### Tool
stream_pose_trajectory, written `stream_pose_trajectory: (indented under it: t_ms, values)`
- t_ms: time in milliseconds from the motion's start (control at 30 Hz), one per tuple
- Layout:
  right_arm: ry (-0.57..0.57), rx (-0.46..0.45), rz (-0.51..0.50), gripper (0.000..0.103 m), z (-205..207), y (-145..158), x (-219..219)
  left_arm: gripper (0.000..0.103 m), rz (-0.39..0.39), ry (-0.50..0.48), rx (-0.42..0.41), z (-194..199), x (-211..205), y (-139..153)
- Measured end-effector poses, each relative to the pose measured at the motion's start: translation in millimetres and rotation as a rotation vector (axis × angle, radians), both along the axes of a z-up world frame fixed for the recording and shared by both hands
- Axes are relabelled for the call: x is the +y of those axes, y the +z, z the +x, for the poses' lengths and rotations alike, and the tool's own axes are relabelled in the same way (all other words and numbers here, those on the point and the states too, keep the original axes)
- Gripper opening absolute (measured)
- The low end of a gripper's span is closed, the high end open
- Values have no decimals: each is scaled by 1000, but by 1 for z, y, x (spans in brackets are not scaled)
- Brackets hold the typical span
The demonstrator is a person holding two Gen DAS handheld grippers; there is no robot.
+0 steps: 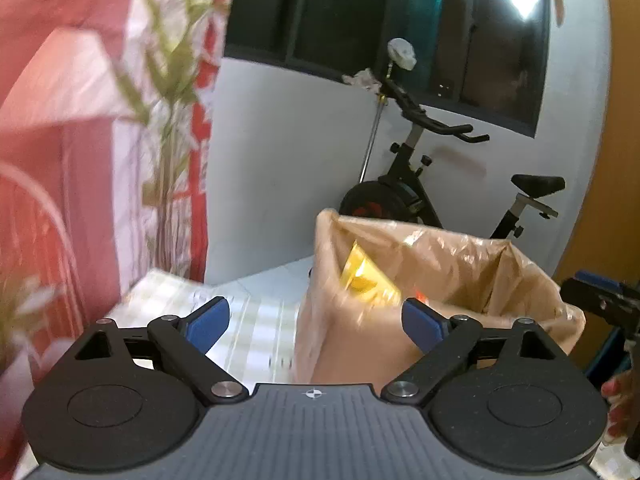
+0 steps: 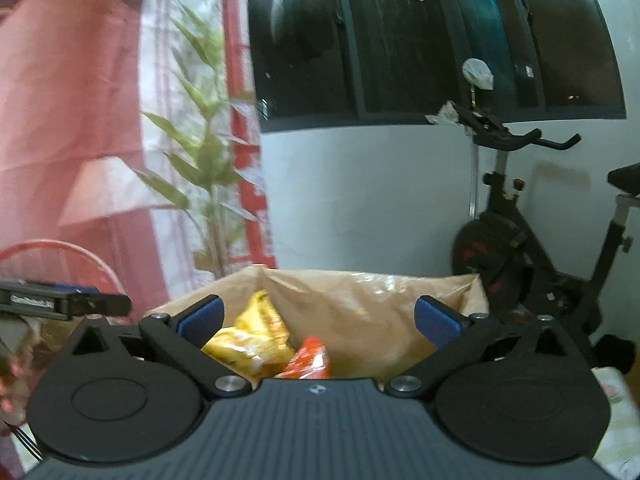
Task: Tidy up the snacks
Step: 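Reach the left tool to a red packet while the right tool reaches the small yellow packet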
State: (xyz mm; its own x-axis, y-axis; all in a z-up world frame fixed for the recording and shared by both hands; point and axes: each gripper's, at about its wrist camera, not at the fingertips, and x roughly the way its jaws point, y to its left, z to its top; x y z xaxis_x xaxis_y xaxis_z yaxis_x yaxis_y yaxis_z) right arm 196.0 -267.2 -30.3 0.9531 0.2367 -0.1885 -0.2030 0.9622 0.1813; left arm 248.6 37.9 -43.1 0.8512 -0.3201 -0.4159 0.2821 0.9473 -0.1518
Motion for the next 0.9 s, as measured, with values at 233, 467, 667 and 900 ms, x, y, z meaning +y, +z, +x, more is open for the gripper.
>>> stream_pose_trajectory:
  t_ms: [233,467,667,900]
  values:
    - [41,15,5,103,-35,-34,7,88,-31,23,20,-25,25,-39]
    - [54,26,-137,98,-62,-70,13,88,-87,53,32,-33,34,-67]
    - [49,114,-151,85,-64,-100,4,88,-37,57,65,-32,26,-85]
    - [19,238,-169,65,-54,-140,-11,87,-2,43,103,-31,20,-100]
